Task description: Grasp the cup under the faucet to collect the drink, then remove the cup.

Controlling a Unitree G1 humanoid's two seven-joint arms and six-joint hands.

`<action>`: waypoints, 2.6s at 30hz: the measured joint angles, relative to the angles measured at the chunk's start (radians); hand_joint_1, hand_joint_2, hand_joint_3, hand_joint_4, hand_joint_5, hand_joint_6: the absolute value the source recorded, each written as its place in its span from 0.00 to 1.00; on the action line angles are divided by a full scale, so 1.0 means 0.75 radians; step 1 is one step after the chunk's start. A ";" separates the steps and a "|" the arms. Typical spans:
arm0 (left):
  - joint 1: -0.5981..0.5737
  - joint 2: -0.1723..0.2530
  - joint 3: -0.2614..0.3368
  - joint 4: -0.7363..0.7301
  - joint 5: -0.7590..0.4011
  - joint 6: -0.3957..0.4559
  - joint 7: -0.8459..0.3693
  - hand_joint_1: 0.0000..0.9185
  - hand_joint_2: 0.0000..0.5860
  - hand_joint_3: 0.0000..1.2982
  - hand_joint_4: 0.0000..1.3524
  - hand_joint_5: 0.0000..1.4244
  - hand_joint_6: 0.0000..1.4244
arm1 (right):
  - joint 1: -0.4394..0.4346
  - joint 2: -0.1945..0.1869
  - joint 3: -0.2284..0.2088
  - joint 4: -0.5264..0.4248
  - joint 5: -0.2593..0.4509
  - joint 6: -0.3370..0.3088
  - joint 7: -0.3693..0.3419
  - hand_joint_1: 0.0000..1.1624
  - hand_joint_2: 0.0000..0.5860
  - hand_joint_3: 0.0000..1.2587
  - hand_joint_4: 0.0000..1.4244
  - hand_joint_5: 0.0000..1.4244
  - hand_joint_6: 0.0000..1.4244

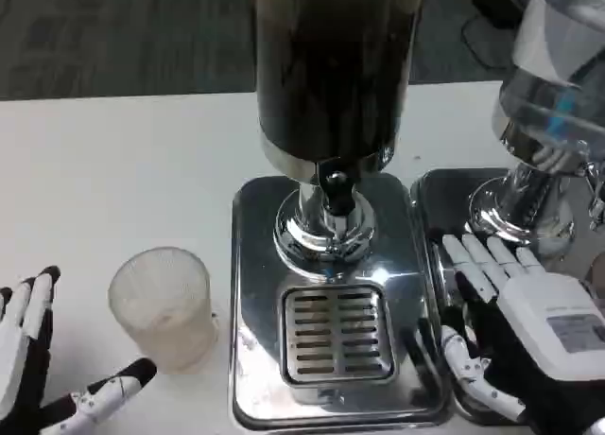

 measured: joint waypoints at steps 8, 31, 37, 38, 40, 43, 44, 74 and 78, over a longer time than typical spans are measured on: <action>0.008 -0.026 -0.030 -0.020 0.040 0.013 0.000 0.00 0.09 0.00 0.00 0.00 0.00 | 0.000 -0.015 -0.015 0.007 0.023 -0.007 0.000 0.07 0.99 0.00 0.00 0.00 0.00; 0.008 -0.076 0.134 0.032 -0.175 -0.265 0.371 0.00 0.11 0.11 0.11 0.07 0.02 | -0.031 0.013 0.037 0.044 0.003 0.011 0.005 0.07 0.99 0.00 0.00 0.00 0.00; -0.077 -0.067 0.164 0.267 -0.513 -0.468 0.267 0.00 0.03 0.00 0.00 0.00 0.00 | -0.057 0.047 0.049 0.064 -0.008 0.026 0.003 0.06 0.99 0.00 0.00 0.00 0.00; -0.101 -0.048 0.162 0.323 -0.584 -0.519 0.214 0.00 0.02 0.00 0.00 0.00 0.00 | -0.059 0.051 0.049 0.068 -0.009 0.031 -0.002 0.06 0.99 0.00 0.00 0.00 0.00; -0.134 -0.016 0.158 0.398 -0.641 -0.574 0.148 0.00 0.00 0.00 0.00 0.00 0.00 | -0.068 0.059 0.052 0.077 -0.011 0.036 -0.006 0.06 0.99 0.00 0.00 0.00 0.00; -0.195 0.031 0.134 0.507 -0.653 -0.649 0.084 0.00 0.00 0.00 0.00 0.00 0.00 | -0.096 0.071 0.052 0.098 -0.016 0.053 -0.009 0.06 0.99 0.00 0.00 0.00 0.00; -0.239 0.036 0.117 0.569 -0.653 -0.686 0.077 0.00 0.00 0.00 0.00 0.00 0.00 | -0.123 0.068 0.052 0.104 -0.033 0.056 -0.014 0.06 0.99 0.00 0.00 0.00 0.00; -0.479 0.111 -0.094 0.949 -0.479 -0.903 0.139 0.19 0.04 0.00 0.00 0.00 0.00 | -0.210 0.049 0.091 0.183 -0.042 0.099 -0.061 0.06 0.96 0.00 0.00 0.00 0.00; -0.490 0.102 -0.096 0.997 -0.485 -0.932 0.169 0.20 0.04 0.00 0.00 0.00 0.00 | -0.183 0.043 0.091 0.128 -0.047 0.106 -0.035 0.06 0.96 0.00 0.00 0.00 0.00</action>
